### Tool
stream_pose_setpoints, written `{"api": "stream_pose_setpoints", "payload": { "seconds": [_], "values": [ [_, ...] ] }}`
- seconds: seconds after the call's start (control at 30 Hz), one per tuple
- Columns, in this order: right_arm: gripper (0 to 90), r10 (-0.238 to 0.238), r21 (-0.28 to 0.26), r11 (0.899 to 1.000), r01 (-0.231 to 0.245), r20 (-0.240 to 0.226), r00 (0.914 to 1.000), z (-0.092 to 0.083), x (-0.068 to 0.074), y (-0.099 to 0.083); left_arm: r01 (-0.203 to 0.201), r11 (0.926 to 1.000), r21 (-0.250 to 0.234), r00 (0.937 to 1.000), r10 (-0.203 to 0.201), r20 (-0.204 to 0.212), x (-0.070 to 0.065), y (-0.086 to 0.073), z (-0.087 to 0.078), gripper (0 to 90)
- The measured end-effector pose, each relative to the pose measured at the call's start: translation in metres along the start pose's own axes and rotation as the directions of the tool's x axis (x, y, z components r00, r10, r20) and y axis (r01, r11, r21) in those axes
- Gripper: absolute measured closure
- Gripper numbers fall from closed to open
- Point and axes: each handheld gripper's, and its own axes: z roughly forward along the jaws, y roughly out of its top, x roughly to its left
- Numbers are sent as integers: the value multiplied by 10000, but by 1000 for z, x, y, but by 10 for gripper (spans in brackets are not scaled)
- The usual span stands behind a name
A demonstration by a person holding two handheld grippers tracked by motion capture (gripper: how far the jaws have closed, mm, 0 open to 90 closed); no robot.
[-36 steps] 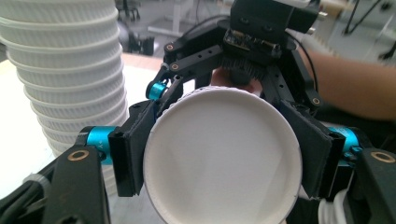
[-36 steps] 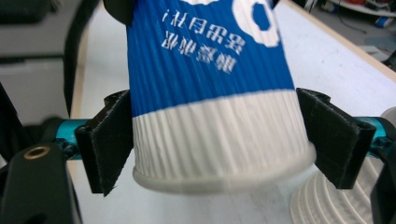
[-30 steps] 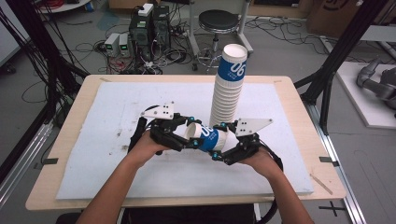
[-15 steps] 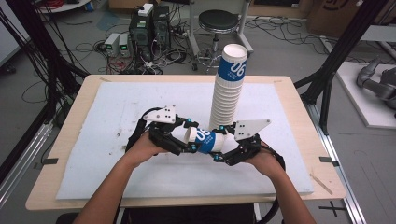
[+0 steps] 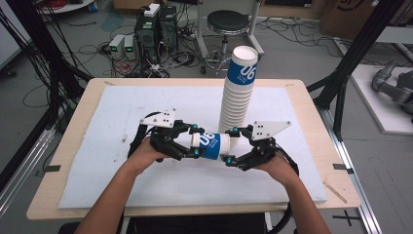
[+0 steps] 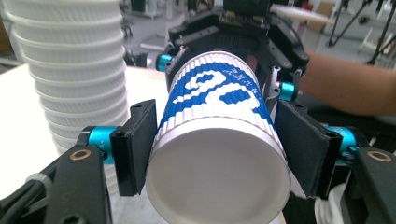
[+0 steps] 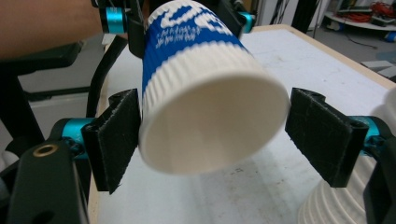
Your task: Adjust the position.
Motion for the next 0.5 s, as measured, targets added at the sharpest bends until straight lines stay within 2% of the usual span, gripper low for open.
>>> {"api": "stream_pose_setpoints", "payload": {
  "seconds": [0.1, 0.2, 0.3, 0.4, 0.43, 0.5],
  "values": [
    [192, 105, -96, 9999, -106, -83, 9999, 0, -1, 0, 10, 9999, -114, 10000, -9, 95, 0, -1, 0, 317],
    [184, 138, -143, 9998, -145, -461, 9988, 6, 0, 1, -77, 9999, -126, 9995, 81, 321, -2, -2, 3, 317],
    [191, -164, -88, 9998, 159, -661, 9977, 11, 1, 2, -126, 9999, -64, 9990, 128, 420, -2, -3, 5, 317],
    [249, -382, -32, 9993, 381, -824, 9959, 10, 0, 2, -61, 10000, -59, 9988, 64, 484, -2, -3, 5, 322],
    [249, -382, -32, 9993, 381, -824, 9959, 10, 0, 2, -44, 10000, 10, 9990, 44, 452, -2, -4, 5, 322],
    [278, -661, 208, 9975, 682, -888, 9939, 7, 0, 4, -42, 9999, 165, 9995, 37, 322, -5, -3, 7, 313]
  ]
}}
